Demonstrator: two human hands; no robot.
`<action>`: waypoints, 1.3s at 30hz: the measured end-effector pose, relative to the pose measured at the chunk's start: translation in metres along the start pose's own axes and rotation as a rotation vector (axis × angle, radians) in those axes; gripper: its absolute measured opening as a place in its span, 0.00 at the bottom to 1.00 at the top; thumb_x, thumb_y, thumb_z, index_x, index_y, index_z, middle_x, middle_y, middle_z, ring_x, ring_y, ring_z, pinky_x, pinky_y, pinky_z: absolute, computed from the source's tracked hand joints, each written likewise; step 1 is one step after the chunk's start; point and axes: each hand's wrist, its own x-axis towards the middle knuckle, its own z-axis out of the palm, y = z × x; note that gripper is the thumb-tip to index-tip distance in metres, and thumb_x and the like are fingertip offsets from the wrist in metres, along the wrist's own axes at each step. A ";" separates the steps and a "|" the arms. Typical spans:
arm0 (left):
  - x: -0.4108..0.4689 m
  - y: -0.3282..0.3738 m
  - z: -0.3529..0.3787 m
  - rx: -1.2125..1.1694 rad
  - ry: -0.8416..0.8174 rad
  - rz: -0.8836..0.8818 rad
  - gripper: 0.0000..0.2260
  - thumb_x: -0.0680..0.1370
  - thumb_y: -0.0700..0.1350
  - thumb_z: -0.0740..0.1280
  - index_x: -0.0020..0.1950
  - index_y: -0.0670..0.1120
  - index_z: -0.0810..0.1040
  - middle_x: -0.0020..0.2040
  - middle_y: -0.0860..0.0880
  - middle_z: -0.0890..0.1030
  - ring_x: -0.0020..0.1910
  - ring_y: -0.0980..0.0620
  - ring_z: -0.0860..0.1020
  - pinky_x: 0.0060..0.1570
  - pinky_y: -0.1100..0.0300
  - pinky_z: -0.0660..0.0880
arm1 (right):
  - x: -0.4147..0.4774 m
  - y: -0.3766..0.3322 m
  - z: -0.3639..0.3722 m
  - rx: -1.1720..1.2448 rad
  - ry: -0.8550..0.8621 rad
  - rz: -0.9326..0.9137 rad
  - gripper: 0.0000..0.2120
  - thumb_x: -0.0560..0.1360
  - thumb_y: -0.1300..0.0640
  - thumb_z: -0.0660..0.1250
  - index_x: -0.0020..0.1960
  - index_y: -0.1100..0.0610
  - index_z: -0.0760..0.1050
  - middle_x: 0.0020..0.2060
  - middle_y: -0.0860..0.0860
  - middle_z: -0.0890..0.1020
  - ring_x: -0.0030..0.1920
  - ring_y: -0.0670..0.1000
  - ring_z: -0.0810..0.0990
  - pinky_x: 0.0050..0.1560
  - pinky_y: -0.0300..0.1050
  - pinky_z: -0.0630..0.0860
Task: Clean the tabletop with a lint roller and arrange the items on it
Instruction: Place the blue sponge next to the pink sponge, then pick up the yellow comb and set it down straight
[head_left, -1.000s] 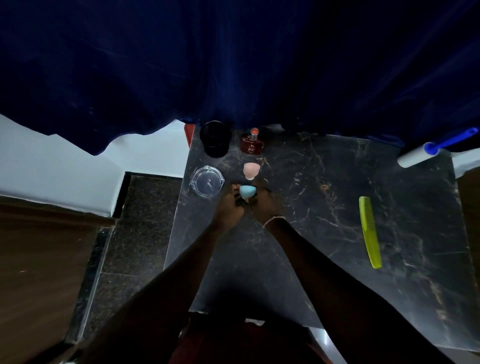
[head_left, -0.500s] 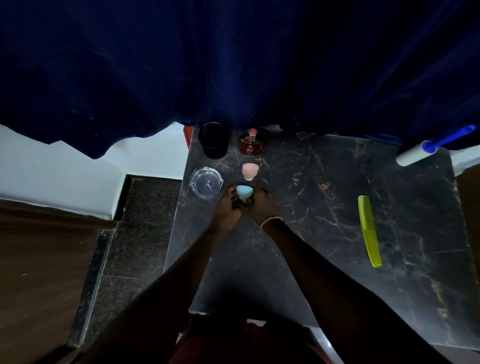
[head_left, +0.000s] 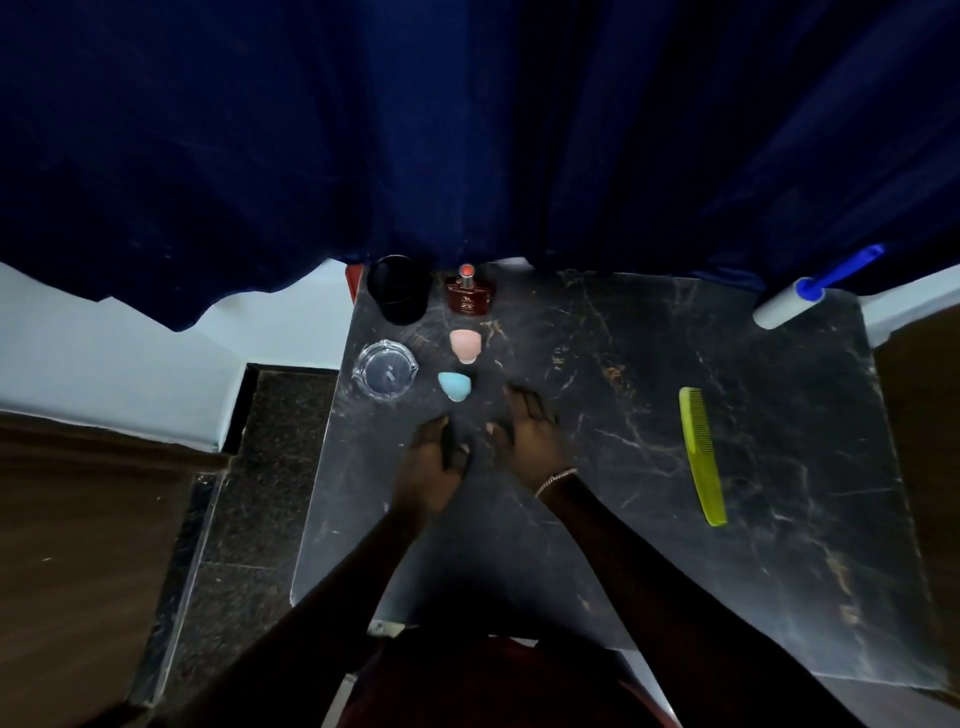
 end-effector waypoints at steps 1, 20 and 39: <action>-0.006 0.005 0.007 0.081 -0.014 0.063 0.25 0.80 0.45 0.69 0.75 0.40 0.71 0.72 0.39 0.75 0.71 0.40 0.74 0.71 0.49 0.70 | -0.009 0.011 -0.002 -0.067 0.011 -0.011 0.31 0.80 0.42 0.58 0.78 0.53 0.58 0.77 0.53 0.62 0.77 0.56 0.61 0.75 0.57 0.62; -0.041 0.149 0.192 0.684 -0.285 0.475 0.32 0.83 0.60 0.53 0.84 0.47 0.52 0.84 0.42 0.54 0.83 0.41 0.51 0.80 0.39 0.53 | -0.103 0.223 -0.099 -0.281 0.003 0.264 0.31 0.78 0.40 0.59 0.76 0.57 0.63 0.73 0.55 0.68 0.72 0.59 0.66 0.71 0.54 0.65; -0.026 0.162 0.213 0.728 -0.385 0.557 0.32 0.84 0.52 0.56 0.84 0.45 0.48 0.85 0.43 0.48 0.84 0.44 0.45 0.82 0.42 0.47 | -0.077 0.219 -0.102 0.269 0.057 0.570 0.12 0.69 0.62 0.74 0.52 0.62 0.82 0.50 0.61 0.85 0.54 0.61 0.84 0.53 0.51 0.79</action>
